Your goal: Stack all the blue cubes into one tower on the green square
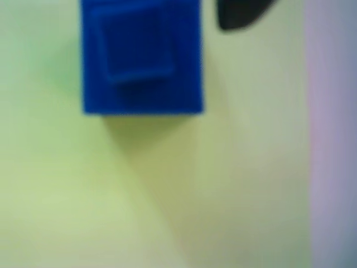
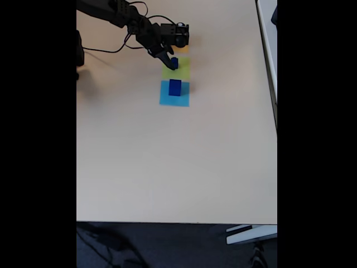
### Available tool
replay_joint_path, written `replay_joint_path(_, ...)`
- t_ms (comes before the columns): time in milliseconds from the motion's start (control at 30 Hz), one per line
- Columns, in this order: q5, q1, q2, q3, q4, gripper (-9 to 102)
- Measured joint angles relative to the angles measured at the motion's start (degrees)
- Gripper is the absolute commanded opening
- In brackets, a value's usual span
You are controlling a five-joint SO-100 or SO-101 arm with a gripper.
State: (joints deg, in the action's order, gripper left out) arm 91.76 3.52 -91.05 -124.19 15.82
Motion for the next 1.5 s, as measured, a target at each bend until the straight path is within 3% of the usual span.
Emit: replay_joint_path(1500,-1.9,-0.8,0.5,1.1,0.1,20)
